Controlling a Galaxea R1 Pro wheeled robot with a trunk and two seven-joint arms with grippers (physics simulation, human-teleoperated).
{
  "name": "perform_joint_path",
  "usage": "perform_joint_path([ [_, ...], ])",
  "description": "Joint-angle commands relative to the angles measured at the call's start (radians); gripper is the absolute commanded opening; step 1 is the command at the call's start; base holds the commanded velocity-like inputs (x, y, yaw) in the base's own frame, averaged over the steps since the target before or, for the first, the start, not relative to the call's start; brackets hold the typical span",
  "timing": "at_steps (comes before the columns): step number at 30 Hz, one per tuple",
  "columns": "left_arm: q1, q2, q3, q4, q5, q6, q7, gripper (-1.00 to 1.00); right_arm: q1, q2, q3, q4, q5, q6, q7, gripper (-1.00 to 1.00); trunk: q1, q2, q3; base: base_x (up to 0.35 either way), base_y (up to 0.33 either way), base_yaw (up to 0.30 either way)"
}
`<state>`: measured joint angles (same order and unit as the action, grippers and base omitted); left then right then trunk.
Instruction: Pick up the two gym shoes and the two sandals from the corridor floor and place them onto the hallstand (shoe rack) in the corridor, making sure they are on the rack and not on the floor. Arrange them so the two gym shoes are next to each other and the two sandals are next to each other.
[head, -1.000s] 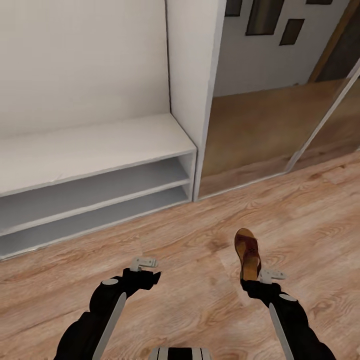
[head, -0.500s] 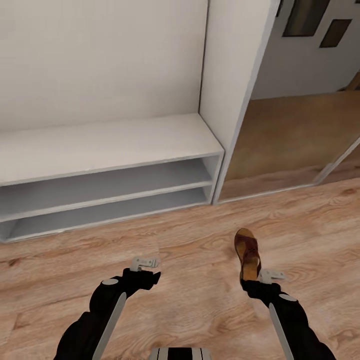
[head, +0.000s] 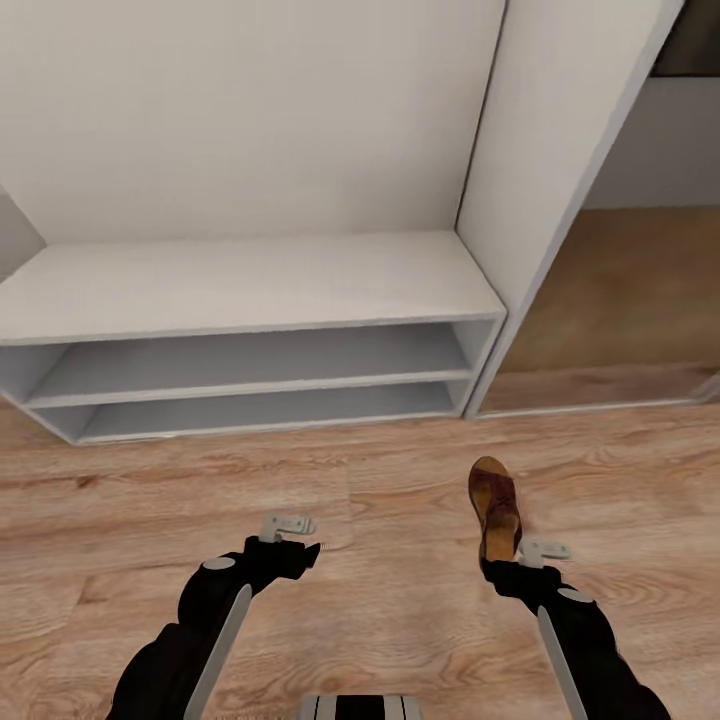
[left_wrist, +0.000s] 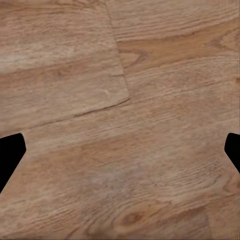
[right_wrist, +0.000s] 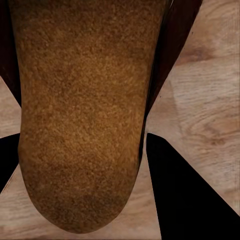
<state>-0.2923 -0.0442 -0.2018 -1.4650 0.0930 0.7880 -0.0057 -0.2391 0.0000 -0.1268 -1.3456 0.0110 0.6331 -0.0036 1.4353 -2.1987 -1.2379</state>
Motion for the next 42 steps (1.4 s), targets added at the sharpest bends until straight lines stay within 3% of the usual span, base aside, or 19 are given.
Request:
perform_joint_path([
  [1, -0.001, 0.0, 0.0, 0.0, 0.008, 0.005, 0.003, 1.0, 0.0, 0.0, 0.0, -0.001, -0.002, 0.005, -0.003, -1.0, 0.0, 0.0, -0.001, 0.0, 0.0, 0.296],
  [42, -0.001, 0.0, 0.002, -0.001, 0.008, 0.005, 0.004, 1.0, 0.0, 0.0, 0.001, -0.003, 0.002, 0.007, -0.004, -1.0, 0.0, 0.0, -0.001, 0.0, 0.0, 0.298],
])
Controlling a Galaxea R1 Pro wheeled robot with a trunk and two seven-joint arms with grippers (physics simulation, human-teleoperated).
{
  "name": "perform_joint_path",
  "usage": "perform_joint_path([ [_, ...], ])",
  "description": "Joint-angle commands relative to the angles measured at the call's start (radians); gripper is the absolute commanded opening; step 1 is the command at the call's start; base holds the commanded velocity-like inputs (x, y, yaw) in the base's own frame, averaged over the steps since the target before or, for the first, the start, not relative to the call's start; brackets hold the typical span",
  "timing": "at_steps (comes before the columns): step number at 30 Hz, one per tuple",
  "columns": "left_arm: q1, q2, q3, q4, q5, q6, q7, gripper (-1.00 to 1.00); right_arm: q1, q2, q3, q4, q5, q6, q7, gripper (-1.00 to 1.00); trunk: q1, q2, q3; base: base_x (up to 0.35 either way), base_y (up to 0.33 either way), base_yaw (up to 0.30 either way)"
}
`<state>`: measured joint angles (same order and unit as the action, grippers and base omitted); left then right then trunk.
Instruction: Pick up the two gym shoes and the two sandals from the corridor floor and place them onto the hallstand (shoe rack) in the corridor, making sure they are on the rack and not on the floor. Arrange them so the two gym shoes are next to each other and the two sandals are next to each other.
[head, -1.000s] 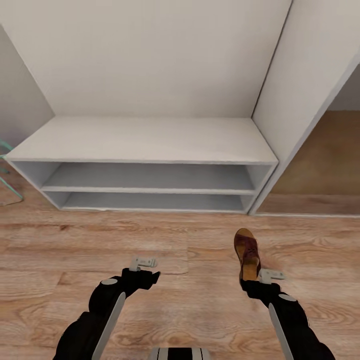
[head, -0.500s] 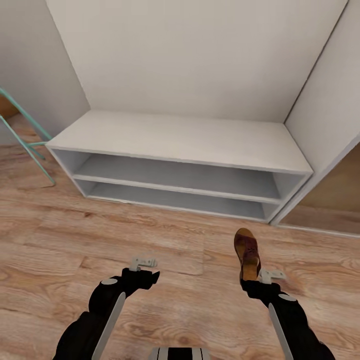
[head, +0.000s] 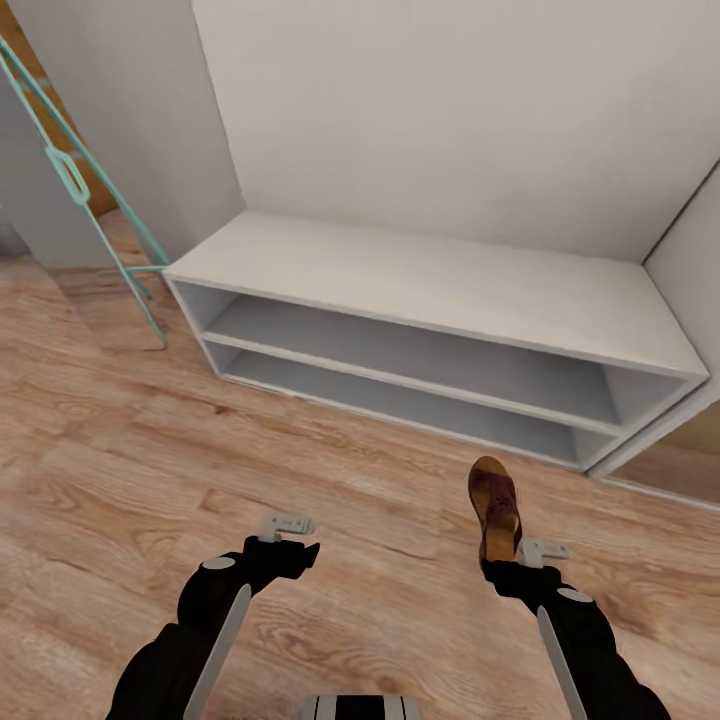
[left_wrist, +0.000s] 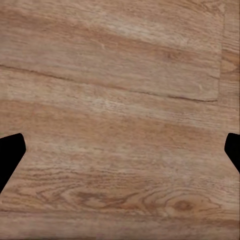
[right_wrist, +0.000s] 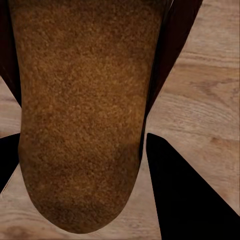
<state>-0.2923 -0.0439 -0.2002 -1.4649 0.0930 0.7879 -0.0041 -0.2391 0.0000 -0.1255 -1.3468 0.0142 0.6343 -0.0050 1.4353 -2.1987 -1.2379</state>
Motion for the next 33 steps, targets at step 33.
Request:
perform_joint_path([
  [33, -0.001, -0.001, -0.001, 0.0, 0.008, 0.004, 0.0, 1.0, 0.0, 0.0, 0.0, 0.0, 0.0, 0.005, -0.003, -1.0, 0.0, 0.0, -0.001, 0.0, 0.003, 0.3],
])
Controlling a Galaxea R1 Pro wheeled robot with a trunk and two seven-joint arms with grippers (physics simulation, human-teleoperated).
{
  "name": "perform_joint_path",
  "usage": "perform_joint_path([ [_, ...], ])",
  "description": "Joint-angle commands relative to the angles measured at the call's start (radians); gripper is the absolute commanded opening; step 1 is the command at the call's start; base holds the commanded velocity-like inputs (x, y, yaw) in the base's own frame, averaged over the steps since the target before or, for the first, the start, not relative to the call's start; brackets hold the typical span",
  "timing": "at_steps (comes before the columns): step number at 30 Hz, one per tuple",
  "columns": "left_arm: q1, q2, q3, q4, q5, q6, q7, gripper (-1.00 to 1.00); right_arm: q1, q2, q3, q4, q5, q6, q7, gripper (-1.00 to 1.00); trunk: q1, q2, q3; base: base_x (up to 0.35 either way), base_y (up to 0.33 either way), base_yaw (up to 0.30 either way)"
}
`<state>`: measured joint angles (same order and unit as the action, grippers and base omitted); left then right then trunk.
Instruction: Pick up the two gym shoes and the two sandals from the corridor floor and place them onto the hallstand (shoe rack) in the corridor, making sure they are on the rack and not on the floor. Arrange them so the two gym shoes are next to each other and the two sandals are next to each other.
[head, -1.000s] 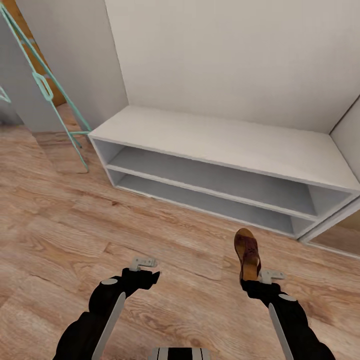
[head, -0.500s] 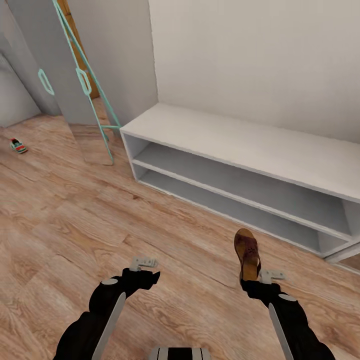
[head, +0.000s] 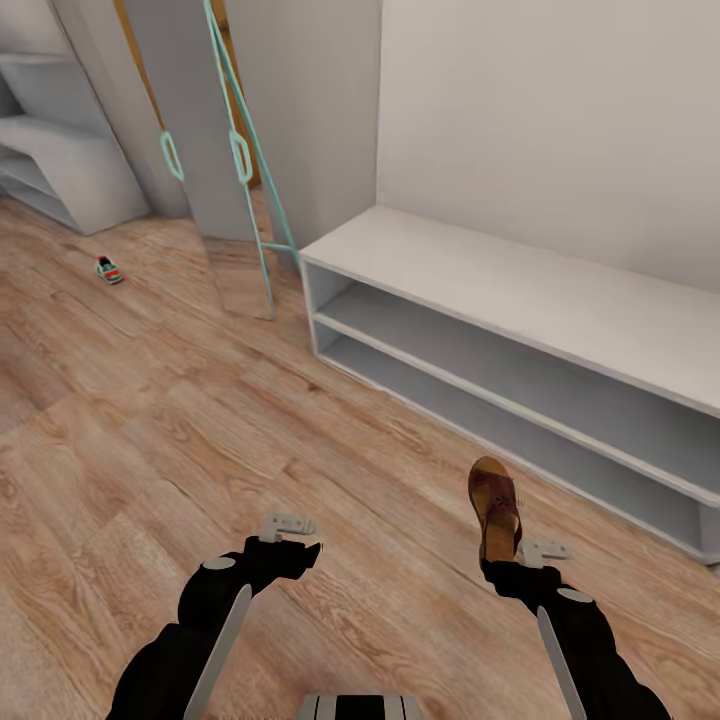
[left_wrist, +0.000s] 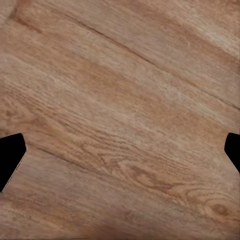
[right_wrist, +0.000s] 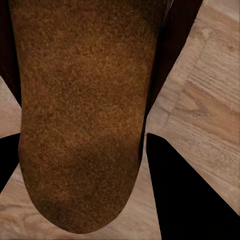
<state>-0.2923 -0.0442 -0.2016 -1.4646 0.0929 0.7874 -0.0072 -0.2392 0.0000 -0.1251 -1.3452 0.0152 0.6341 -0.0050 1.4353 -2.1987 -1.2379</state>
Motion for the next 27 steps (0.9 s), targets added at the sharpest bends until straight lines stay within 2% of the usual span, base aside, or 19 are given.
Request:
perform_joint_path([
  [1, -0.001, 0.0, 0.0, 0.0, 0.008, 0.005, 0.003, 1.0, 0.0, 0.0, 0.0, -0.002, -0.001, 0.005, -0.003, -1.0, 0.0, 0.0, -0.001, 0.03, 0.122, 0.3],
  [17, -0.001, 0.0, -0.001, 0.0, 0.008, 0.004, 0.003, 1.0, 0.0, 0.0, 0.0, -0.002, -0.001, 0.006, -0.003, -1.0, 0.0, 0.0, -0.001, 0.104, 0.271, 0.295],
  [27, -0.001, 0.0, -0.002, -0.001, 0.008, -0.001, 0.003, 1.0, 0.0, 0.0, 0.0, -0.002, -0.002, 0.006, -0.003, -1.0, 0.0, 0.0, -0.001, 0.201, 0.253, 0.063],
])
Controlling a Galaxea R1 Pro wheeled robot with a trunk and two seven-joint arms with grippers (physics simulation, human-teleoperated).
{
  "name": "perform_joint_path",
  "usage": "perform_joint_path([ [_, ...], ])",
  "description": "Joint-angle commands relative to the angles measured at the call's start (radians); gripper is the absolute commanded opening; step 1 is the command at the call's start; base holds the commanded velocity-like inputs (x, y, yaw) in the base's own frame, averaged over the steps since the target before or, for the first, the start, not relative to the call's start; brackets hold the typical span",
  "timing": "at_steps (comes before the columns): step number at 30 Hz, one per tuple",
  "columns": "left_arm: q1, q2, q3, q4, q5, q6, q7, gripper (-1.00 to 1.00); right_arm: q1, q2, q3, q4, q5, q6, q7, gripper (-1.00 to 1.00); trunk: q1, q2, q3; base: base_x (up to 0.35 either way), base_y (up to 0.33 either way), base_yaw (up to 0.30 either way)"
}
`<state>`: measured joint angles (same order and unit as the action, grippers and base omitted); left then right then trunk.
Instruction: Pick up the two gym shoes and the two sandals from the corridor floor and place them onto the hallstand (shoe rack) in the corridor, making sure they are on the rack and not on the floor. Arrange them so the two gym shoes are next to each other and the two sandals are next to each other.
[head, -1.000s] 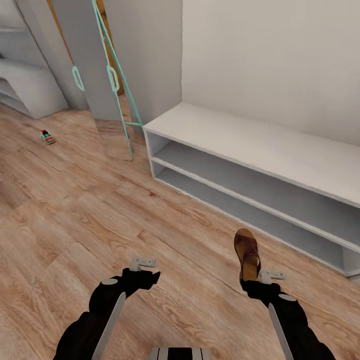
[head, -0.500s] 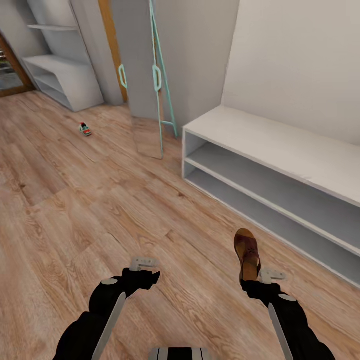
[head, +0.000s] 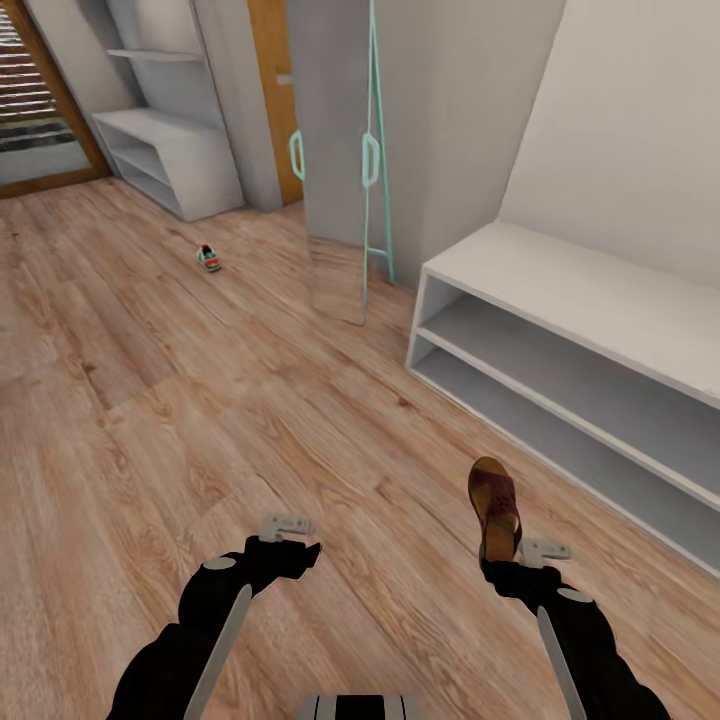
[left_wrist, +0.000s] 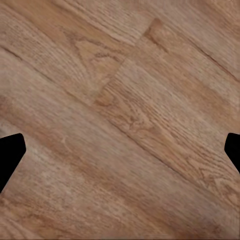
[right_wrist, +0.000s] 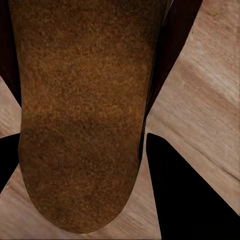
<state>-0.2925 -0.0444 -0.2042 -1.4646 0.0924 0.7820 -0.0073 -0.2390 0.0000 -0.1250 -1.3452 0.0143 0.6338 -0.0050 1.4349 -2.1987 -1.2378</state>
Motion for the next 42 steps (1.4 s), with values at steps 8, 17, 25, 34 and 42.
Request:
perform_joint_path([
  [8, 0.0, 0.0, 0.0, -0.001, 0.009, 0.002, 0.003, 1.0, 0.0, 0.0, 0.0, -0.002, -0.001, 0.006, -0.003, -1.0, 0.0, 0.0, -0.005, 0.241, 0.19, 0.121],
  [17, 0.0, 0.0, 0.0, 0.0, 0.009, 0.0, 0.003, 1.0, 0.0, 0.0, 0.0, -0.002, -0.001, 0.006, -0.003, -1.0, 0.0, 0.0, -0.013, 0.253, 0.045, 0.227],
  [25, 0.0, 0.0, 0.0, 0.0, 0.009, 0.0, 0.003, 1.0, 0.0, 0.0, 0.0, -0.002, -0.002, 0.006, -0.003, -1.0, 0.0, 0.0, -0.02, 0.304, 0.085, 0.233],
  [34, 0.0, 0.0, 0.001, 0.0, 0.009, 0.0, 0.003, 1.0, 0.0, 0.0, 0.0, -0.002, -0.002, 0.006, -0.002, -1.0, 0.0, 0.0, -0.028, 0.318, 0.118, 0.192],
  [42, 0.0, 0.001, 0.005, 0.0, 0.009, 0.0, 0.004, 1.0, 0.0, -0.001, -0.001, -0.003, 0.0, 0.005, 0.003, -1.0, 0.0, 0.0, -0.028, 0.321, 0.087, 0.005],
])
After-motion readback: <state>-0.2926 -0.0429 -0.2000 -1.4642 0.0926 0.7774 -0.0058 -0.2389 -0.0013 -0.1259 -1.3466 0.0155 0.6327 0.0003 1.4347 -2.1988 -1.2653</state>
